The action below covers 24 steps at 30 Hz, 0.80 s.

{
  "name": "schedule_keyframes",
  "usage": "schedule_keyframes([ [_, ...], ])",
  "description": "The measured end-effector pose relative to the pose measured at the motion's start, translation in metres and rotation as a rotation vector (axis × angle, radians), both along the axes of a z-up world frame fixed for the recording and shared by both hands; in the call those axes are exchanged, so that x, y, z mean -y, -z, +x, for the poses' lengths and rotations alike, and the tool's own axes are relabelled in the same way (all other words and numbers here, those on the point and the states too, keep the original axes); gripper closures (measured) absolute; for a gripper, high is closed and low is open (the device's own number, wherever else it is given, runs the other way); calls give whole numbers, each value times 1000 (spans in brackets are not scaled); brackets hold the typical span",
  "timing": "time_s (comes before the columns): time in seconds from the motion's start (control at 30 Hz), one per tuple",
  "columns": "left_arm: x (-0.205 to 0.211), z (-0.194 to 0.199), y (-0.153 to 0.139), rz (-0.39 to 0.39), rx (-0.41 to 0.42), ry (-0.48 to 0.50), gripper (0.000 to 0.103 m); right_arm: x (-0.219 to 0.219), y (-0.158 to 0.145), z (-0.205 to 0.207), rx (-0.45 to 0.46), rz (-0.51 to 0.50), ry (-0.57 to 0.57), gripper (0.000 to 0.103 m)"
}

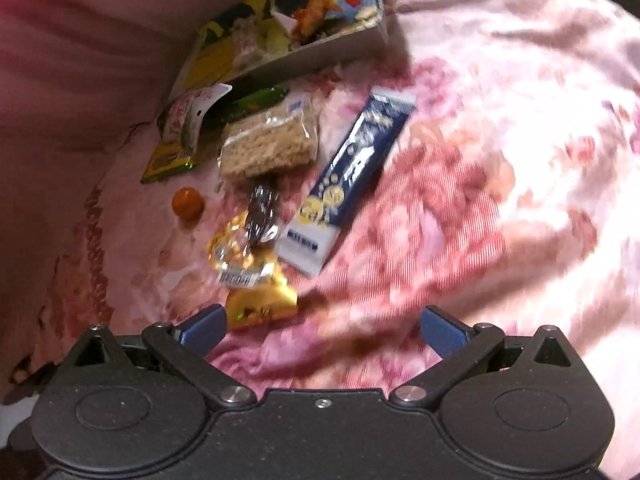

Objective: Organize snacks
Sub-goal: 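Grasp the blue Ca stick with the right gripper while the left grasps a gold foil packet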

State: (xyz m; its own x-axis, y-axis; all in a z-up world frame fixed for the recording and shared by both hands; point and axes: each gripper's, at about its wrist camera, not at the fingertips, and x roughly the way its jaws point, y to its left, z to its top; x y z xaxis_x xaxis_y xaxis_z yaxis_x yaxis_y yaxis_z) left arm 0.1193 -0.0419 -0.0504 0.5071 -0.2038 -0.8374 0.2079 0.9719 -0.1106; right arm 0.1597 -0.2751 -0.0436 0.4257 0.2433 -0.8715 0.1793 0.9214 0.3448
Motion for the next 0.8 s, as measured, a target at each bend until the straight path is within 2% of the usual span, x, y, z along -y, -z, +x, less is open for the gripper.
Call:
schedule_keyframes([
  [0.2, 17, 21, 17, -40, -27, 28, 0, -3, 9, 33, 22, -97, -52, 1],
  [0.33, 28, 34, 31, -60, -66, 60, 1, -3, 16, 54, 35, -97, -55, 1],
  [0.5, 41, 44, 41, -67, -73, 88, 2, -4, 28, 82, 23, -95, -26, 1],
  [0.7, 54, 55, 46, -78, -56, 120, 7, -7, 41, 101, 4, -98, 8, 12],
  [0.8, 60, 58, 50, -49, -51, 130, 10, -4, 42, 101, 8, -112, 58, 18],
])
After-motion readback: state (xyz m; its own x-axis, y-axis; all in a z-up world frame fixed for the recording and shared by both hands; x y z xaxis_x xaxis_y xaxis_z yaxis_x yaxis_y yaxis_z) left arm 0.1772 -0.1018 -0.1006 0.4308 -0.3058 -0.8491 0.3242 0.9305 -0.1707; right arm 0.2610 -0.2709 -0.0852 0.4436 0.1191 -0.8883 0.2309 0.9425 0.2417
